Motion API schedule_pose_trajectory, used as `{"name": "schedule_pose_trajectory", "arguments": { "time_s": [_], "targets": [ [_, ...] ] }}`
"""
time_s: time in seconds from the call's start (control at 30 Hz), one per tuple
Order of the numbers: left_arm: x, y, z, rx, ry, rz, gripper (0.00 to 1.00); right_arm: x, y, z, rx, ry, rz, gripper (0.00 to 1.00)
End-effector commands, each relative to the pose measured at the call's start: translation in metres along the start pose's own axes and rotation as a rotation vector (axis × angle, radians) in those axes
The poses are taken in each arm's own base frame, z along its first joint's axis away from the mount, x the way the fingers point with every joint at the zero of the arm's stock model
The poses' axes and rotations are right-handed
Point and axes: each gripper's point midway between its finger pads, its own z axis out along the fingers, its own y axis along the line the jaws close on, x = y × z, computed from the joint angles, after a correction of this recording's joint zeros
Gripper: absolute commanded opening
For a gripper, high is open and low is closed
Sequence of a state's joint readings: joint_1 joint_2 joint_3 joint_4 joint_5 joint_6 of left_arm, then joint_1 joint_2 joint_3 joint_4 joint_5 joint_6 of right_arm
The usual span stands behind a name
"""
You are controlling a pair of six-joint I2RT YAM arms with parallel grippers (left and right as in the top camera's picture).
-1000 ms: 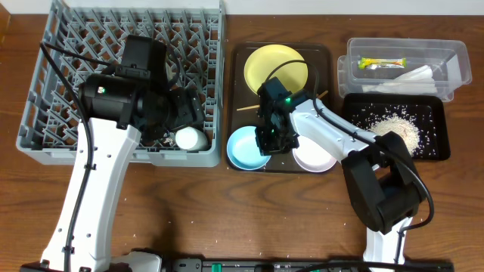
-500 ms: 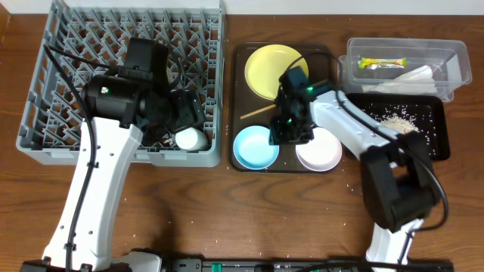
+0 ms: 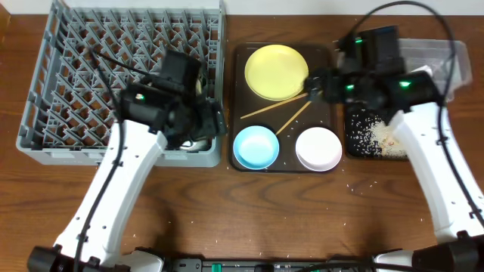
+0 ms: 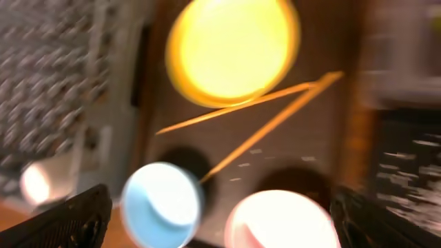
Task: Sort waste into correct bins and load items into the dishwasher
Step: 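Lower the left gripper onto the blue bowl rim and grasp it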
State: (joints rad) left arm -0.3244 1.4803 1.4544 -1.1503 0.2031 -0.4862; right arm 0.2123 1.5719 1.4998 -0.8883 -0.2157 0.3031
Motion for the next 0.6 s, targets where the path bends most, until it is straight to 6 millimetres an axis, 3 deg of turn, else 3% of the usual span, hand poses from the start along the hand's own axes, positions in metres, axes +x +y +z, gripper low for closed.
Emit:
{"name": "schedule_pose_trajectory", "arguments": {
  "time_s": [0.0,0.07,0.2,0.4,0.57],
  "targets": [
    [0.014,0.002,0.033,-0.031,0.064,-0.005,0.8,-0.012,-0.046,-0.007,0.128,-0.038,0.066,0.99],
    [0.021,-0.004,0.046,-0.031,0.077,0.027,0.79,-0.012,-0.058,-0.009,0.146,-0.034,0.093,0.99],
    [0.035,-0.034,0.066,-0.016,0.086,0.193,0.8,-0.014,-0.078,-0.014,0.198,-0.043,0.127,0.99],
    [0.048,-0.037,0.088,-0.067,0.139,0.25,0.84,-0.019,-0.127,-0.029,0.341,-0.091,0.264,0.99],
    [0.048,-0.028,0.106,-0.125,0.171,0.254,0.85,-0.02,-0.15,-0.038,0.371,-0.105,0.315,0.99]
  ]
}}
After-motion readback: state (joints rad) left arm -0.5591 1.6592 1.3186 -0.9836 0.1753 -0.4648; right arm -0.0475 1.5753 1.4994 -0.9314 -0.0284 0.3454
